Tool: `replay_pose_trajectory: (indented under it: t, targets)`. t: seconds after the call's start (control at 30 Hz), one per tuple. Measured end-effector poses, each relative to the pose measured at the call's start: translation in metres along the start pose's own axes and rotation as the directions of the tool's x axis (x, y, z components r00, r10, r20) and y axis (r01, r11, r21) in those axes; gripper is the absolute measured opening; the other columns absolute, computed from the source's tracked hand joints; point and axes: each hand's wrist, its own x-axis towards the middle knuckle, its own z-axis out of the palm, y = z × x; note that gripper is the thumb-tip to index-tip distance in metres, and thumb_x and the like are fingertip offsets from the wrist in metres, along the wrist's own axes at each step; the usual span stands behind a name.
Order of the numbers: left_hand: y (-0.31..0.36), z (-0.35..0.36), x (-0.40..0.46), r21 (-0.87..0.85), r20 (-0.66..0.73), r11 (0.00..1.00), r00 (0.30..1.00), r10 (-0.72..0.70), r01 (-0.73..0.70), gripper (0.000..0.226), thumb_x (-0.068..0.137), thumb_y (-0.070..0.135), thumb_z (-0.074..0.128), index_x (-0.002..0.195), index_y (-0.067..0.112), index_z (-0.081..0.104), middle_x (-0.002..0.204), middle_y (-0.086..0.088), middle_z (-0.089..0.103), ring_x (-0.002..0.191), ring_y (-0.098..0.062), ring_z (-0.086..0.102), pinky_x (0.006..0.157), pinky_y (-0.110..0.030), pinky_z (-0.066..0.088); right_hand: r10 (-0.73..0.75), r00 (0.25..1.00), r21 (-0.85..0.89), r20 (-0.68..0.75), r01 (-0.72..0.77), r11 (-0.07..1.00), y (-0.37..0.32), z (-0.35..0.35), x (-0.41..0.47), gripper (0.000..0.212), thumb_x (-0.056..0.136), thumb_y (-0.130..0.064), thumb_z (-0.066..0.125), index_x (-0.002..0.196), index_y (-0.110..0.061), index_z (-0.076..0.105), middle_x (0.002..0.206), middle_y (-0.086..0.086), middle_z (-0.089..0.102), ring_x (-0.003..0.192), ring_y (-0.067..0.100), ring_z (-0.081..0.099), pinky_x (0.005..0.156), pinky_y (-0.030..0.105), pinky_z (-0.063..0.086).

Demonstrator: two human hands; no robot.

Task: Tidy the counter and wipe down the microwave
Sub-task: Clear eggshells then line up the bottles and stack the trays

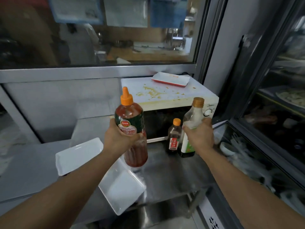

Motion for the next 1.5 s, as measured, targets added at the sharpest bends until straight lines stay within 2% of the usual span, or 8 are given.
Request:
replay_pose_trajectory:
  t: [0.2,0.37,0.5,0.6,0.73,0.97,1.23,1.5]
  targets:
    - [-0.005,-0.093,-0.025,0.003,0.001,1.0,1.0,0.003,-0.003,0.08,0.051,0.025,0.09,0.12,0.016,0.05,0.11,-0.003,0.066,0.1,-0.021,0.064,0.09,-0.042,0.053,-0.067,0.996,0.002,0.057,0.067,0.998,-0.07,-0.006,-0.063,0.068,0.068,-0.046,0.075,0.112,-0.008,0.04,0.113,0.012,0.057,0.101,0.033,0.058,0.071,0.036,0.045]
    - [-0.022,-0.172,-0.045,0.041,-0.068,0.999,0.998,-0.006,0.008,0.079,0.051,0.029,0.091,0.117,0.018,0.049,0.107,0.002,0.066,0.097,-0.017,0.063,0.078,-0.027,0.049,-0.118,0.988,0.043,0.102,0.114,0.993,-0.128,0.003,-0.12,0.068,0.067,-0.045,0.076,0.111,-0.008,0.04,0.112,0.01,0.059,0.102,0.034,0.058,0.079,0.042,0.05]
    - [-0.036,-0.23,-0.055,0.045,-0.126,0.998,0.992,-0.029,0.035,0.077,0.048,0.029,0.091,0.112,0.019,0.05,0.104,0.001,0.066,0.095,-0.019,0.063,0.084,-0.033,0.053,-0.163,0.975,0.063,0.149,0.155,0.986,-0.171,0.019,-0.159,0.066,0.067,-0.046,0.077,0.108,-0.01,0.039,0.107,0.009,0.06,0.096,0.032,0.059,0.069,0.035,0.046]
    - [-0.046,-0.265,-0.057,0.043,-0.144,0.998,0.989,-0.043,0.049,0.079,0.047,0.029,0.091,0.114,0.018,0.051,0.105,0.0,0.067,0.095,-0.018,0.064,0.087,-0.038,0.054,-0.183,0.967,0.086,0.176,0.17,0.982,-0.198,0.032,-0.182,0.067,0.066,-0.047,0.077,0.106,-0.011,0.038,0.105,0.009,0.059,0.094,0.033,0.06,0.07,0.037,0.05]
    - [-0.056,-0.297,-0.055,0.057,-0.212,0.997,0.976,-0.044,0.057,0.078,0.047,0.031,0.091,0.112,0.02,0.05,0.101,0.003,0.066,0.092,-0.016,0.064,0.076,-0.03,0.052,-0.207,0.958,0.108,0.199,0.188,0.976,-0.224,0.049,-0.199,0.066,0.066,-0.047,0.077,0.104,-0.012,0.037,0.106,0.011,0.059,0.095,0.034,0.06,0.067,0.035,0.047]
    - [-0.068,-0.317,-0.025,0.033,-0.23,0.998,0.972,-0.053,0.062,0.081,0.045,0.033,0.09,0.114,0.024,0.049,0.1,0.006,0.066,0.087,-0.012,0.064,0.058,-0.019,0.047,-0.261,0.936,0.134,0.235,0.235,0.963,-0.255,0.084,-0.192,0.067,0.065,-0.047,0.077,0.107,-0.011,0.039,0.102,0.008,0.06,0.09,0.031,0.059,0.068,0.034,0.048]
    - [-0.074,-0.305,0.059,0.113,-0.249,0.99,0.967,-0.05,0.08,0.081,0.047,0.04,0.089,0.116,0.022,0.049,0.102,0.003,0.066,0.092,-0.019,0.064,0.082,-0.042,0.057,-0.281,0.925,0.174,0.254,0.242,0.955,-0.283,0.154,-0.142,0.071,0.067,-0.047,0.076,0.114,-0.008,0.039,0.107,0.009,0.06,0.094,0.032,0.06,0.073,0.038,0.051]
    - [-0.086,-0.283,0.14,0.062,-0.243,0.994,0.967,-0.077,0.095,0.081,0.05,0.034,0.09,0.118,0.021,0.047,0.106,0.002,0.064,0.092,-0.017,0.062,0.076,-0.033,0.055,-0.275,0.927,0.165,0.256,0.238,0.957,-0.293,0.212,-0.09,0.071,0.067,-0.047,0.077,0.114,-0.009,0.039,0.108,0.009,0.06,0.095,0.031,0.061,0.075,0.04,0.052]
